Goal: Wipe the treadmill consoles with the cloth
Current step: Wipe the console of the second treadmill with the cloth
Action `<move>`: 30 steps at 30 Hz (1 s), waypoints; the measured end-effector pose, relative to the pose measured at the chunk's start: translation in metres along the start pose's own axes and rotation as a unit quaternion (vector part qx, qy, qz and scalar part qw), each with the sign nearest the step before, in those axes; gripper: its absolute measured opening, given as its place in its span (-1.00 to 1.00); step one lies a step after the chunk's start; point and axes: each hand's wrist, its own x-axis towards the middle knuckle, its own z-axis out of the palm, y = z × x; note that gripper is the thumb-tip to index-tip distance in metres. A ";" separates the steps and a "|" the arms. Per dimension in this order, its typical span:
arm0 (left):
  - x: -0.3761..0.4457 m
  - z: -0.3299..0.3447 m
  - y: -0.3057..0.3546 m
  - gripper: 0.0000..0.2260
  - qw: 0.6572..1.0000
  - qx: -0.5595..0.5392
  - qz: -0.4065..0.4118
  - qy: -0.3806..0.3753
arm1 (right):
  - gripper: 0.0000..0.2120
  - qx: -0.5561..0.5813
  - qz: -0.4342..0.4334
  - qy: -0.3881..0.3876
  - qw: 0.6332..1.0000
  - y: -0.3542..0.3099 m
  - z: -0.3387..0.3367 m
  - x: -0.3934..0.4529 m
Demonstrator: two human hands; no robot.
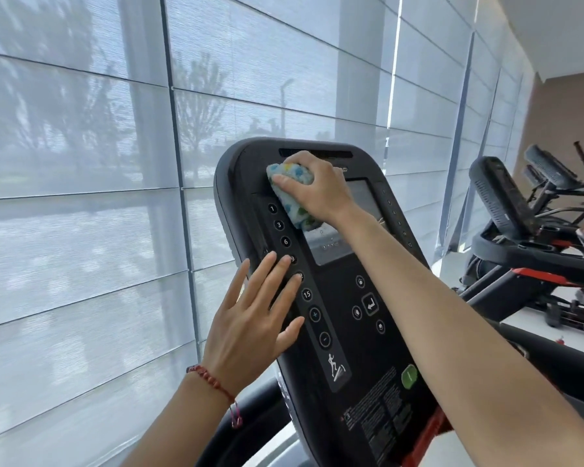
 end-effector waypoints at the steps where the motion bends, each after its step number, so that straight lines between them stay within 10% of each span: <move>1: -0.003 -0.005 0.000 -0.59 1.000 0.000 -0.009 -0.004 | -0.71 0.009 -0.003 -0.015 1.000 -0.003 0.000 -0.005; 14: -0.082 -0.074 -0.011 -0.54 0.983 -0.022 -0.171 -0.059 | -0.73 0.169 0.053 0.031 0.984 -0.030 0.022 -0.108; 30: -0.188 -0.165 -0.009 -0.39 0.976 -0.087 -0.160 -0.115 | -0.65 0.121 0.129 -0.004 0.984 -0.130 0.034 -0.261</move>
